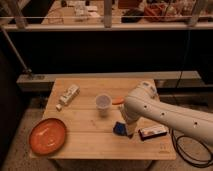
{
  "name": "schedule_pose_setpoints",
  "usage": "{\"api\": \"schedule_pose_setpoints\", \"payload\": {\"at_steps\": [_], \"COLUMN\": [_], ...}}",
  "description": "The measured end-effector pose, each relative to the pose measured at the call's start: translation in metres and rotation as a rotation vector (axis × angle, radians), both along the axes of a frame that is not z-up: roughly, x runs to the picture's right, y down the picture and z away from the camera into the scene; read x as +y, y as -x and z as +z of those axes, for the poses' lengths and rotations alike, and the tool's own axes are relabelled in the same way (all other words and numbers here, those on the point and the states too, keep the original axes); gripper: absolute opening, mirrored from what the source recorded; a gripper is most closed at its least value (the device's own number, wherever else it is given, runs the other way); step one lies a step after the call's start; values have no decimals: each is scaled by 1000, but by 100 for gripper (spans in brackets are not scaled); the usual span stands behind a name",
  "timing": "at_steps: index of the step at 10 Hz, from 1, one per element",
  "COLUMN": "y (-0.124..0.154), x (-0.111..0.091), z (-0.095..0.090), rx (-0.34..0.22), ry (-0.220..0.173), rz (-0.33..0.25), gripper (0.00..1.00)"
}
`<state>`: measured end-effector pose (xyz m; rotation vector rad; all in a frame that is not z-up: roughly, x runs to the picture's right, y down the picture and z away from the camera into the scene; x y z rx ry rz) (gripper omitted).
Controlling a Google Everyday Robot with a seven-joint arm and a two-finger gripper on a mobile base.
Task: Place the white sponge in the ceramic cup
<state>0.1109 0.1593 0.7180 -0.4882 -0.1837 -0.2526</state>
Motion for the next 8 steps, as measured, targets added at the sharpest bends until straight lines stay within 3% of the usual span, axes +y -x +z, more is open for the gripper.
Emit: {"api": "schedule_pose_setpoints", "payload": {"at_steps": [8], "y": [-1], "x": [19], "z": [12], "rx": [-51], "ry": [41], "rz": [61], "gripper": [80]}}
